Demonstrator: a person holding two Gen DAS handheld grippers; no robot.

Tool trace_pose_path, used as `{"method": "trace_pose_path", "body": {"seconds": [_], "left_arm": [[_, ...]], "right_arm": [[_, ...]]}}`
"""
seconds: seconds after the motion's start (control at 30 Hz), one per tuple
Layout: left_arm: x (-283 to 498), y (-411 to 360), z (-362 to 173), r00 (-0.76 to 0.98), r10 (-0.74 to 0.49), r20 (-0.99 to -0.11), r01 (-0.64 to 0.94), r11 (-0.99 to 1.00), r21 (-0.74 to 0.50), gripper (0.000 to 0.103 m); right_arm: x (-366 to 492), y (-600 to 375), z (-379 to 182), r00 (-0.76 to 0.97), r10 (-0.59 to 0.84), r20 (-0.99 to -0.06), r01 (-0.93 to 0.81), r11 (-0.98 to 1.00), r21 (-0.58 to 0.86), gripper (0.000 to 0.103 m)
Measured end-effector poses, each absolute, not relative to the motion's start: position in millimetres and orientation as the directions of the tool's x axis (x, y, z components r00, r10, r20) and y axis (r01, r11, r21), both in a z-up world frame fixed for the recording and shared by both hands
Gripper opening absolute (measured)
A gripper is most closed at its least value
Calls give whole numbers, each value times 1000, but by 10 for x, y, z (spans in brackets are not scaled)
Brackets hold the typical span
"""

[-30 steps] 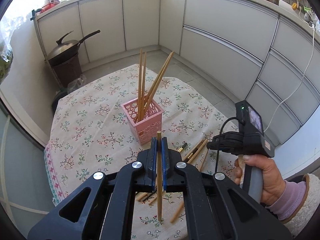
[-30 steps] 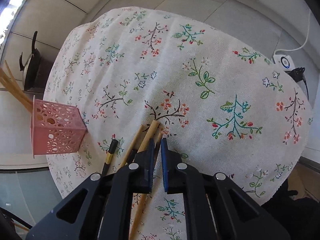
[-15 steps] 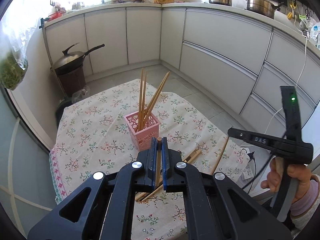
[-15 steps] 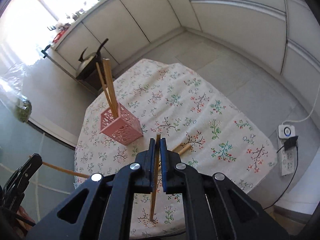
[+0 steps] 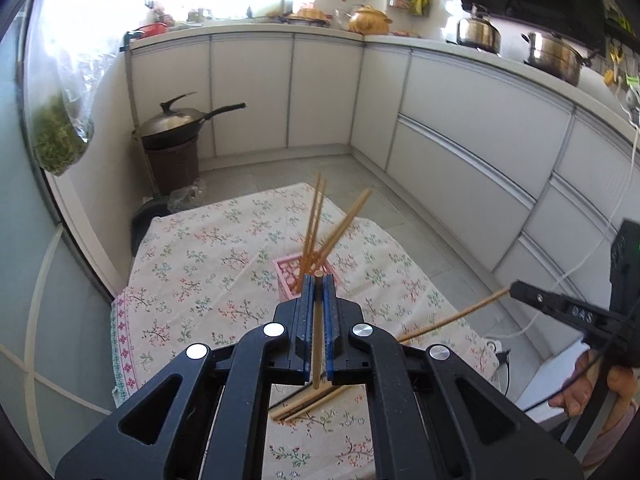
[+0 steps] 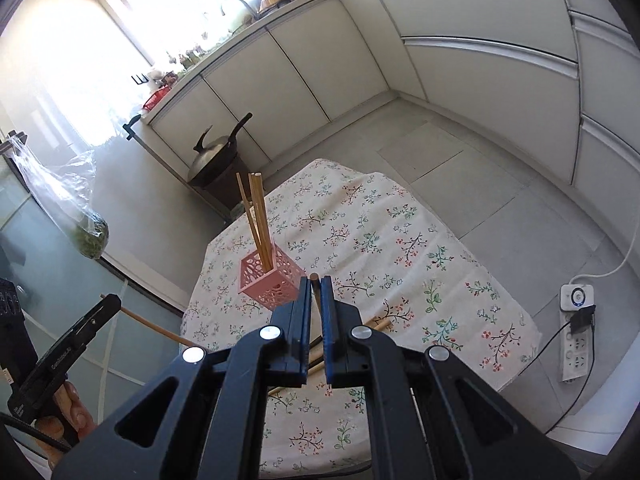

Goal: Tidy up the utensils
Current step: 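Lift the chopstick upright with the left tool and carry it over the holder, then lower the chopstick into the pink holder and open the left tool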

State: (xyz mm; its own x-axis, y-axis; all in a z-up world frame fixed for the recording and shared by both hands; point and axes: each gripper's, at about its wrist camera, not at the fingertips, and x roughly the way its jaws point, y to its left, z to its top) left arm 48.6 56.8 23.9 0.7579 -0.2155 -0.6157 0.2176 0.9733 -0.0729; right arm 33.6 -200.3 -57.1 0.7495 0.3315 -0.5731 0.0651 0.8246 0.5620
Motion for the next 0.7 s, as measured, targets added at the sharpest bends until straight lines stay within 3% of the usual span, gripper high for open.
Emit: {"method": "trace_pose_path", "body": {"seconds": [0.4,0.7], "left_arm": [[950,608,846,850,-146,-506,96,988,-124,4],[1451,574,620,841,-103,-530,15,986,-168,4]], "right_arm": [[324,-2150,-548,745,387,-544,32,793,608,5],[372,-2148,-622,717,411,-563,27,790,612,5]]}}
